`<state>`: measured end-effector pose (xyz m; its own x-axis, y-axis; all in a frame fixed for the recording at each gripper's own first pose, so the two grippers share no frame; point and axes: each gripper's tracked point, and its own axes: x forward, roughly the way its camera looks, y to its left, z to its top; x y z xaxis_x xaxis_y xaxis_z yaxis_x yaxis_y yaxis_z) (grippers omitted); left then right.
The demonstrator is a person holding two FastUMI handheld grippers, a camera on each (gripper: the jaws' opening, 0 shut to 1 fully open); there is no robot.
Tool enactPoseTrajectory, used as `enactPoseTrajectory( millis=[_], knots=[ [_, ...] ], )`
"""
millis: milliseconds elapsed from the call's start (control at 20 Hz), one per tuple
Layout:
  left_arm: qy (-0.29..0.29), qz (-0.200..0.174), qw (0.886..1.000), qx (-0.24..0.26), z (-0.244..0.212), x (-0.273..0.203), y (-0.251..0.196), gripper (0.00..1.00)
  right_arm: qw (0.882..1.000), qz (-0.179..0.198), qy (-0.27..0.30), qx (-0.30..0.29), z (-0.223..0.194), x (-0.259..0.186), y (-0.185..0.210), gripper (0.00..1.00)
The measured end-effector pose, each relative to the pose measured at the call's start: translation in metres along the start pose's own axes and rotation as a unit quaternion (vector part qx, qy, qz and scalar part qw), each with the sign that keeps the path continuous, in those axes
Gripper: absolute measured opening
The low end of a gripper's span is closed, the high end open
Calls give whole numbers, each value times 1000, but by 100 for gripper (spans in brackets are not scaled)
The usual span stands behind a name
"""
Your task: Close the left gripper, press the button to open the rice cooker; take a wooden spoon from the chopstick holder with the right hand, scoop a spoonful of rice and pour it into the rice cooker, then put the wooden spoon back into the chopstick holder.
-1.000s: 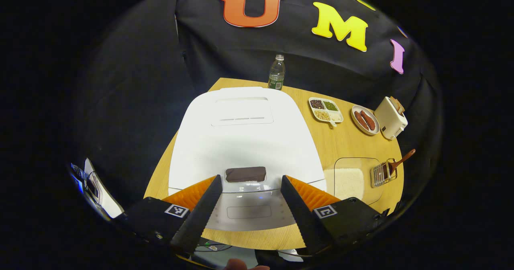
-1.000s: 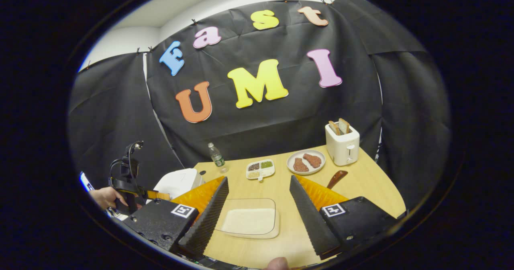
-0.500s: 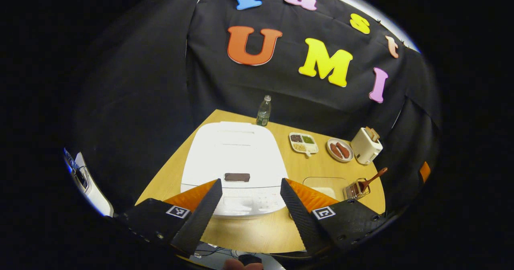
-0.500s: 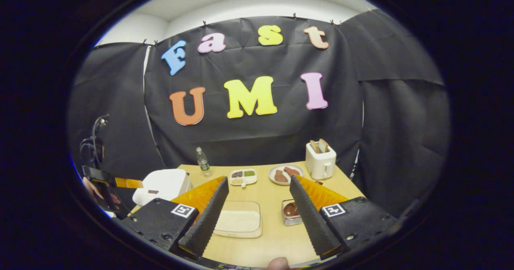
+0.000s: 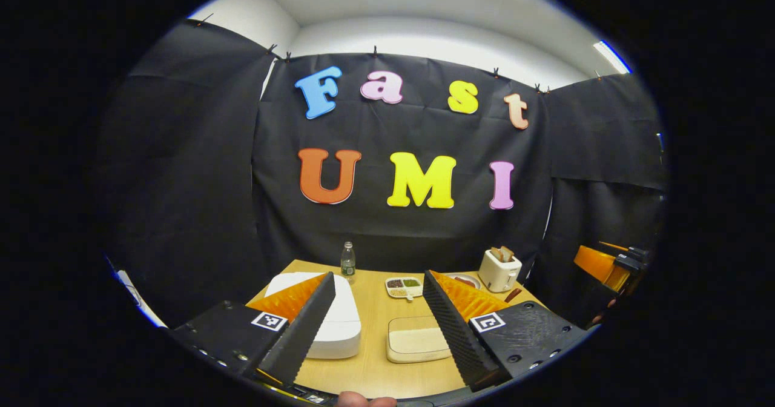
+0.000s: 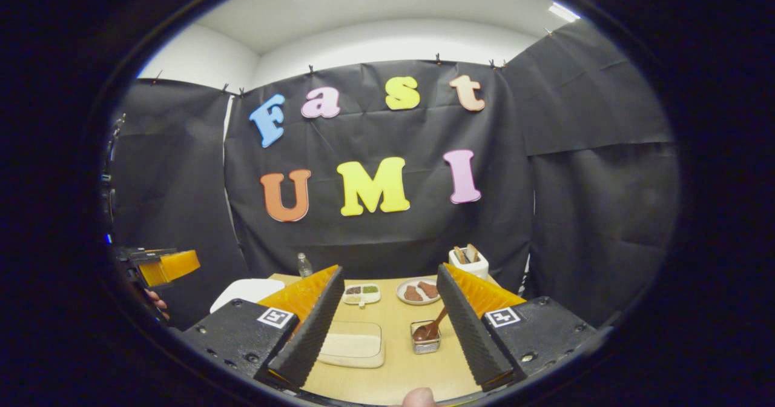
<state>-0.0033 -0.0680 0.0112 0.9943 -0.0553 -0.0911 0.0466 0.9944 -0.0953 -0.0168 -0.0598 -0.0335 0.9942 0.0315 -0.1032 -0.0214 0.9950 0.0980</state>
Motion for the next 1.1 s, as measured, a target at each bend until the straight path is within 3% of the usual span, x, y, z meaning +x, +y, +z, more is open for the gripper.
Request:
enactPoseTrajectory(
  millis=[150,500,1100],
  knots=[
    [-30,-2,1000,-2,6,-35,-31,94,1000,-1,-22,-19,9,-32,-22,99],
    [-55,-14,998,-10,10,-88,-72,94,999,-5,-36,-36,9,-88,-35,99],
    [-50,-41,997,30,11,-89,-62,94,998,-28,-31,-41,17,-96,-21,99]
  ],
)
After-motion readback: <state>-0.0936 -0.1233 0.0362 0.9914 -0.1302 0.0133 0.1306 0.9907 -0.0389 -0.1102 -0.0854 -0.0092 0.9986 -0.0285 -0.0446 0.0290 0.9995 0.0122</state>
